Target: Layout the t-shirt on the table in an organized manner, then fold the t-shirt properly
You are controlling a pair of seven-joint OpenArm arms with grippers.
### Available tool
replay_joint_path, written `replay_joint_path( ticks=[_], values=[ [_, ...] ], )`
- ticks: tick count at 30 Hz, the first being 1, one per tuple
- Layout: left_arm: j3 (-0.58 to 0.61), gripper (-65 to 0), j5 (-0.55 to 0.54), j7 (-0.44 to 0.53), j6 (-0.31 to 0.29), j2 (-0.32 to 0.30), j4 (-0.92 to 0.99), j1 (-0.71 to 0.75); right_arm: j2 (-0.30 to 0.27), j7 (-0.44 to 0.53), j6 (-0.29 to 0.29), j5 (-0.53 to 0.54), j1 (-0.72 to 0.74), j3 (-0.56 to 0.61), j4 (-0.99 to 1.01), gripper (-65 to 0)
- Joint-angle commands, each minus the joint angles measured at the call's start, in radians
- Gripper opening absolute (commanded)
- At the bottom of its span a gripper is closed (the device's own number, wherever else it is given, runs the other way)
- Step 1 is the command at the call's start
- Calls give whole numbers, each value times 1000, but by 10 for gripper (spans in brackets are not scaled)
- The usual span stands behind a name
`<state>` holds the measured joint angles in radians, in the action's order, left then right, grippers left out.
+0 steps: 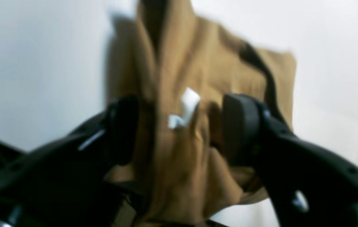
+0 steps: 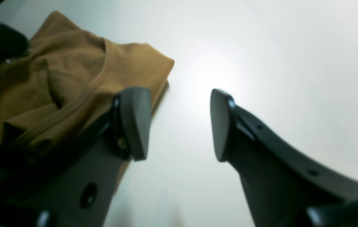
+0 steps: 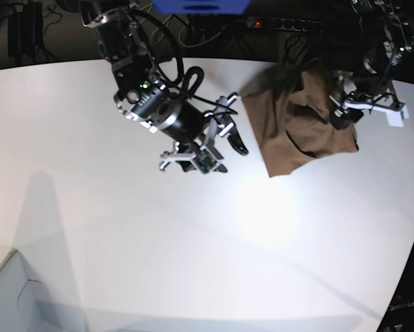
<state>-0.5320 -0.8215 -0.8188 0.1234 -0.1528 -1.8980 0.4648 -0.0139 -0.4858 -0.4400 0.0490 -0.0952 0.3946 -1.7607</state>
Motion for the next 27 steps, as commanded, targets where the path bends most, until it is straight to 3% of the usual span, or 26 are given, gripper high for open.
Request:
replay_joint_path(
  ticks=[1, 7, 14, 27],
  values=[
    [-15, -222, -17, 8, -6, -9, -24, 1, 7, 31, -1, 10, 10, 0, -17, -337],
    [-66, -222, -5, 6, -6, -18, 47, -10, 7, 31, -1, 10, 12, 0, -15, -336],
    [10, -220, -11, -15, -6, -64, 191, -65, 7, 31, -1, 10, 12, 0, -15, -336],
    [39, -220, -6, -18, -8, -66, 203, -113, 5, 29, -1, 10, 10, 0, -15, -336]
  ],
)
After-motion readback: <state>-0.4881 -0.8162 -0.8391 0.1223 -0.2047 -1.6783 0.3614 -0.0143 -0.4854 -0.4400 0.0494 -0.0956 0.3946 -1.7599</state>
